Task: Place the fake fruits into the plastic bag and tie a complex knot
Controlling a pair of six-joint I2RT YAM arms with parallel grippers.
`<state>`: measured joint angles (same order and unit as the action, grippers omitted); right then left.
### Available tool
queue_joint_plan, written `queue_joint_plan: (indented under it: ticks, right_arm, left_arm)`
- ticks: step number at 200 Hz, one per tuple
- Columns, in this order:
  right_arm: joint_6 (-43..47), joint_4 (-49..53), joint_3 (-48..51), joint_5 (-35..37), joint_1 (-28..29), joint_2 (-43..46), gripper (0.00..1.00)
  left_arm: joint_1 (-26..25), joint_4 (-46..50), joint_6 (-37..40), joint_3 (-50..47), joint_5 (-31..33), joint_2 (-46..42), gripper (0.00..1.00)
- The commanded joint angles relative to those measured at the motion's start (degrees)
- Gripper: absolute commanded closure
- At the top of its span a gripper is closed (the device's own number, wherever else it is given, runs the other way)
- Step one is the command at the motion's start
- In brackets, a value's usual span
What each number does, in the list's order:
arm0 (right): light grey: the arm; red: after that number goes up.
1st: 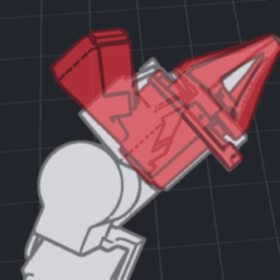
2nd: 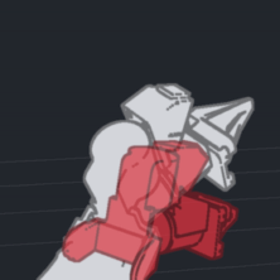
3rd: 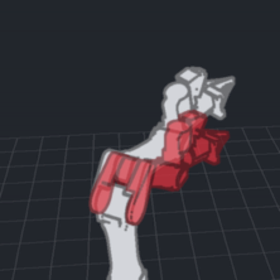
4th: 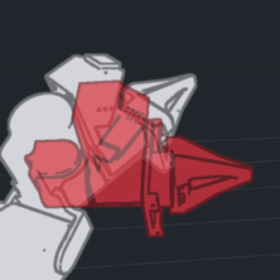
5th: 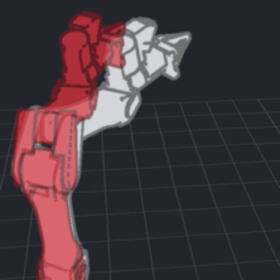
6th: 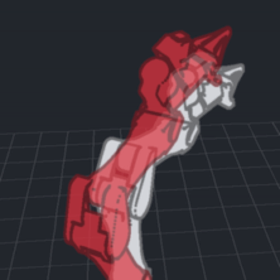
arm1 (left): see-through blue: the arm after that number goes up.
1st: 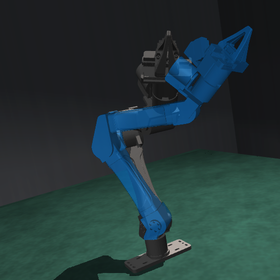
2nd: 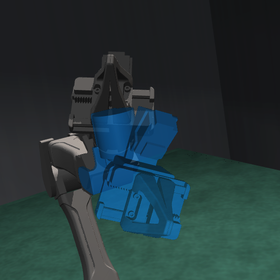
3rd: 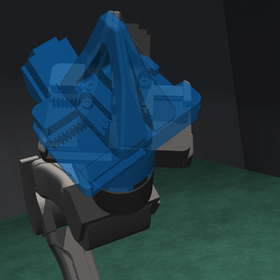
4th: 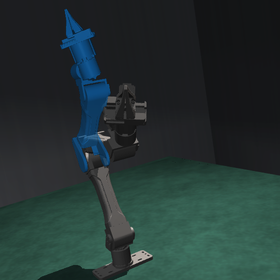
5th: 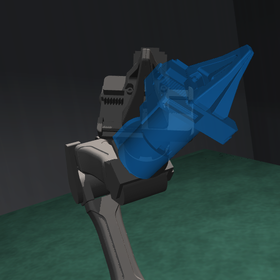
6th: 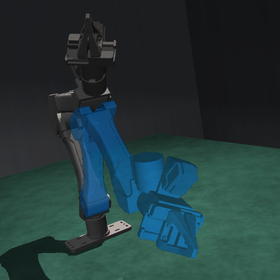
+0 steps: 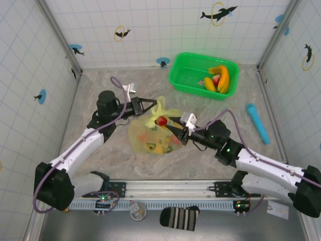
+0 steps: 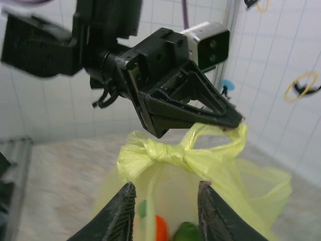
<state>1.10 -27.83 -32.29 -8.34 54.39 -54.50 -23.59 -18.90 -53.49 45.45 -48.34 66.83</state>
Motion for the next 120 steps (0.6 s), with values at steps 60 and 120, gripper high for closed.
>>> queue_joint_plan:
  ticks: [60,120]
  right_arm:
    - [-51.87,-14.83,-0.76,-13.19,2.29,-13.04,0.52]
    - [-58.47,-23.32,-4.80,-10.78,2.15,-21.31,0.47]
  left_arm:
    - [-0.24,-0.97,3.46,-0.98,3.34,-0.97,1.00]
    - [-0.32,-1.17,4.10,-1.94,4.62,-1.91,1.00]
